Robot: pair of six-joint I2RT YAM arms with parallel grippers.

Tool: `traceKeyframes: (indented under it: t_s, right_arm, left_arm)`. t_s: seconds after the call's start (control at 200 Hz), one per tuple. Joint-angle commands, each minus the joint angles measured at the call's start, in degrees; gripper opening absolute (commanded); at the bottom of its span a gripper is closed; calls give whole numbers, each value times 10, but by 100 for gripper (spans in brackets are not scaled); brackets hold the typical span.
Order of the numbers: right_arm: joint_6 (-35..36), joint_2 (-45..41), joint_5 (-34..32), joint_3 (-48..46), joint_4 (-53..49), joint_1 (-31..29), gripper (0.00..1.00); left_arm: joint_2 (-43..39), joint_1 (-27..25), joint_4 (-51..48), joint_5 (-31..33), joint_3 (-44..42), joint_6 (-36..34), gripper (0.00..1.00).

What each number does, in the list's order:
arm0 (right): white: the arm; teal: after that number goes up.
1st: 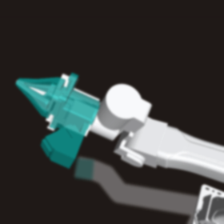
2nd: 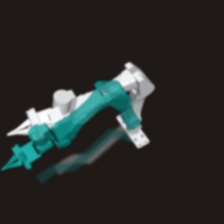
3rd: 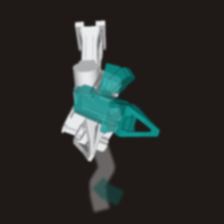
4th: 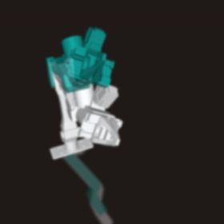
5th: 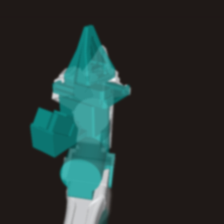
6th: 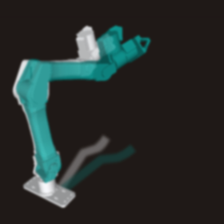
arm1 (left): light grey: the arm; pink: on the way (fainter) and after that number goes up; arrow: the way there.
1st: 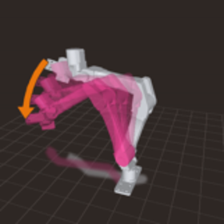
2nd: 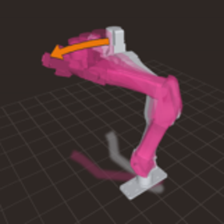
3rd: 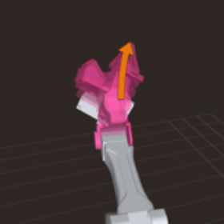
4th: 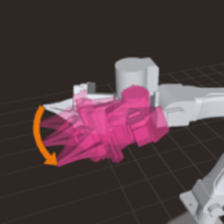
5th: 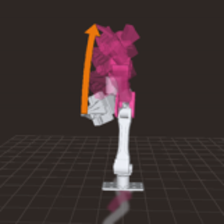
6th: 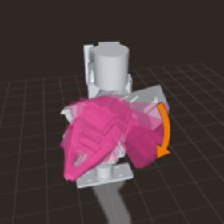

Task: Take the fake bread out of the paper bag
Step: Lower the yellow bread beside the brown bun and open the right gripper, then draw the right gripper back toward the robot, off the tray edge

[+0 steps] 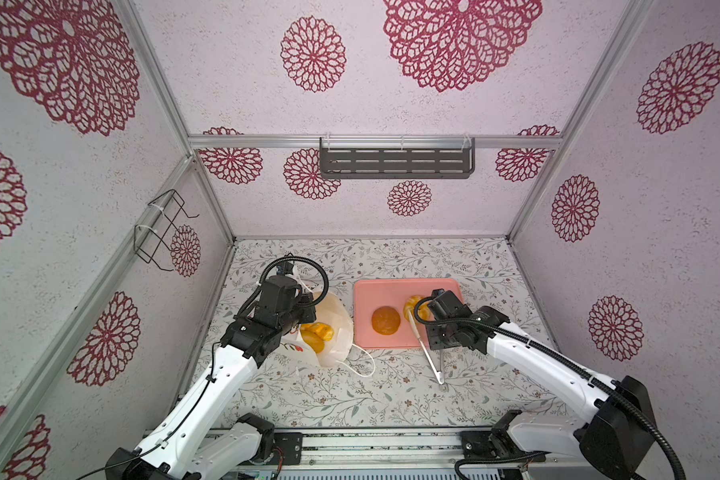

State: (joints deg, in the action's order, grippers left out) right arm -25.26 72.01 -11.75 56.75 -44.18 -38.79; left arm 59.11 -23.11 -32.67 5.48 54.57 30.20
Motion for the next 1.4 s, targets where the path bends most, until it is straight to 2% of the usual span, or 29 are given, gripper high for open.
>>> traceKeyframes:
  t_s: [0.0,0.125,0.26,0.3,0.335,0.405,0.791,1.066,1.396]
  right_arm:
    - [-14,-31,26,22,-21,3,54]
    - [-26,-52,28,-3,-3,3,56]
    - [-67,-81,48,-82,54,3,60]
    - [-81,-89,58,-107,74,3,62]
    - [-90,-94,66,-127,88,3,69]
    - [-101,-95,75,-155,103,3,72]
    - [-113,-89,86,-243,165,-6,79]
    - [-111,-45,25,-244,181,-20,76]
    - [-92,-18,30,-268,229,-20,64]
  left_arm:
    - [-17,-2,5,-10,13,-8,0]
    - [-26,-2,6,-8,1,-7,0]
    - [-33,-3,9,-7,-8,-1,0]
    - [-33,-2,9,-6,-8,-1,0]
    - [-34,-3,9,-6,-8,0,0]
    - [-33,-2,9,-6,-7,-2,0]
    - [-32,-2,13,-6,-13,3,0]
    - [-34,-2,7,-5,-9,2,0]
    - [-30,-3,9,-4,-10,3,0]
